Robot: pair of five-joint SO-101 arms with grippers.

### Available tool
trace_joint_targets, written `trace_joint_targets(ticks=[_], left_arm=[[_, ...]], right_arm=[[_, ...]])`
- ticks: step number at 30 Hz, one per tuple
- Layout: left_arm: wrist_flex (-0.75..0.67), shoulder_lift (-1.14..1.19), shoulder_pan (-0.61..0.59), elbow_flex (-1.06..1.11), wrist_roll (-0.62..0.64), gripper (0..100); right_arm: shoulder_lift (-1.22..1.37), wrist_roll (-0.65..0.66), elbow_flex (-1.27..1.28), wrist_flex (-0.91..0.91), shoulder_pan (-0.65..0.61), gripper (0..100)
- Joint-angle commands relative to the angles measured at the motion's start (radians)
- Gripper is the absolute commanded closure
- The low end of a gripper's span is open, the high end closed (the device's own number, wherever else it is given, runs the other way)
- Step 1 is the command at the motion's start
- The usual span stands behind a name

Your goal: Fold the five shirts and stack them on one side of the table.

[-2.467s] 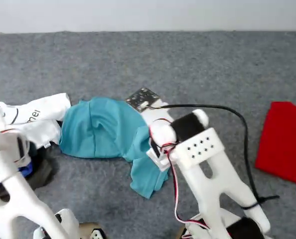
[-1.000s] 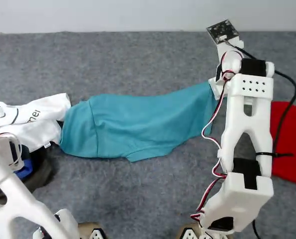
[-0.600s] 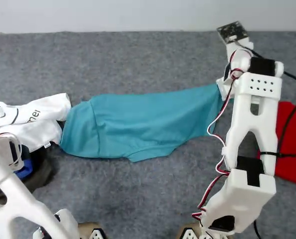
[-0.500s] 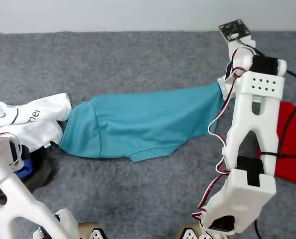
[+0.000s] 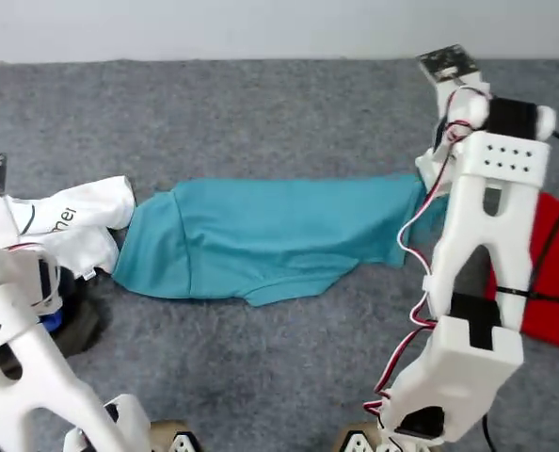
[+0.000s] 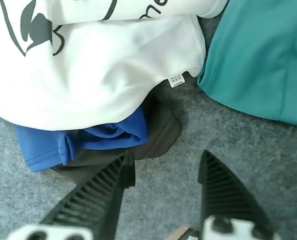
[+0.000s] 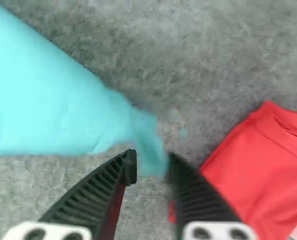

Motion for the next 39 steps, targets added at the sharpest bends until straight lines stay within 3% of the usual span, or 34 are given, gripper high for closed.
trace_joint_targets(ticks=[1, 4, 10, 21, 23, 30, 39], left_arm=[[0.017, -0.021, 0.043, -0.007, -0.002, 79], [0.017, -0.021, 0.074, -0.007, -0.003, 79], [0.017, -0.021, 0.034, -0.010, -0.002, 79], [0.011, -0.020, -0.316, -0.068, -0.072, 79], [0.014, -0.020, -0.342, -0.068, -0.086, 79], [0.017, -0.020, -0.396, -0.065, -0.107, 79], [0.017, -0.020, -0.394, -0.062, -0.106, 79]], right_arm=[[-0.067, -0.011, -0.081, 0.061, 0.030, 62.7], [-0.128, -0.006, -0.066, 0.064, 0.031, 62.3], [-0.257, -0.005, 0.152, 0.064, -0.061, 74.3], [-0.140, -0.017, 0.439, -0.047, -0.591, 91.5], [-0.087, -0.051, 0.439, -0.079, -0.656, 89.4], [0.053, -0.104, 0.439, -0.131, -0.816, 65.8], [0.196, -0.103, 0.439, -0.219, -0.934, 67.8]])
